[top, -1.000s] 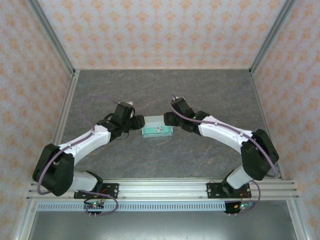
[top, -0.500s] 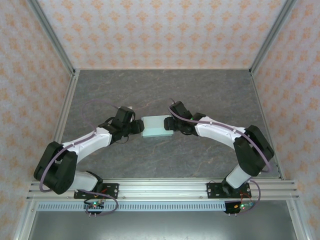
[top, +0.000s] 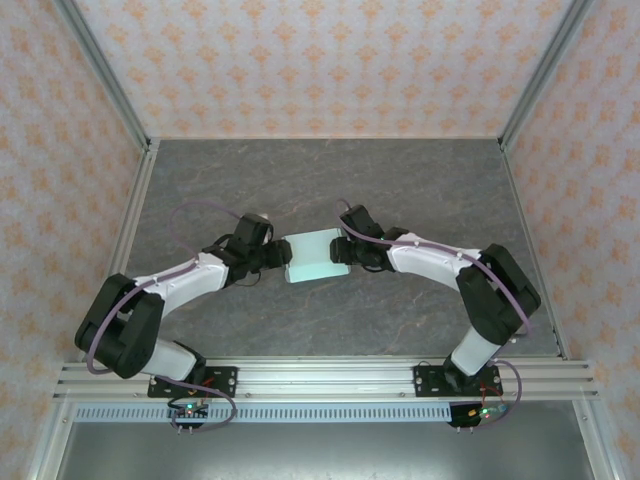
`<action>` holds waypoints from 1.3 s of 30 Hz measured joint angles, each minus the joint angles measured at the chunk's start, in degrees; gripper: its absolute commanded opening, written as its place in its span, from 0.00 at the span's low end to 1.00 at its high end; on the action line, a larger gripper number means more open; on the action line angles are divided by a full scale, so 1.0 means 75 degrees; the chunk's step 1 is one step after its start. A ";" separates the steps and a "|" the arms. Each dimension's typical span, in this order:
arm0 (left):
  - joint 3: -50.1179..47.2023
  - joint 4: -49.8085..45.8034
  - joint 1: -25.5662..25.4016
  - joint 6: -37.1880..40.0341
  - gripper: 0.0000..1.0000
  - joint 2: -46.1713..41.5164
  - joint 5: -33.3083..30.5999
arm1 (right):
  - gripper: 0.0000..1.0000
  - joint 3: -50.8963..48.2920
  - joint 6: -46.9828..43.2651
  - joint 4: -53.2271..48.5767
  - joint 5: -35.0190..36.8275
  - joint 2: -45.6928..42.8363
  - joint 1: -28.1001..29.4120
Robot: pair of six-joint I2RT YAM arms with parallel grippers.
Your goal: Fold the paper box
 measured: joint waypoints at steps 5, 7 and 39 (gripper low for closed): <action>-0.0157 0.0315 0.0000 -0.0131 0.52 0.0321 0.0248 | 0.45 -0.0064 0.0026 0.0181 -0.0067 0.0166 0.0000; -0.0189 0.0452 0.0000 -0.0198 0.52 0.0425 0.0300 | 0.43 -0.0122 0.0041 0.0312 -0.0108 0.0236 0.0000; 0.2693 -0.0501 0.0248 0.2031 0.74 0.1562 0.0545 | 0.58 -0.1821 0.0256 -0.0189 -0.0781 -0.2165 0.1335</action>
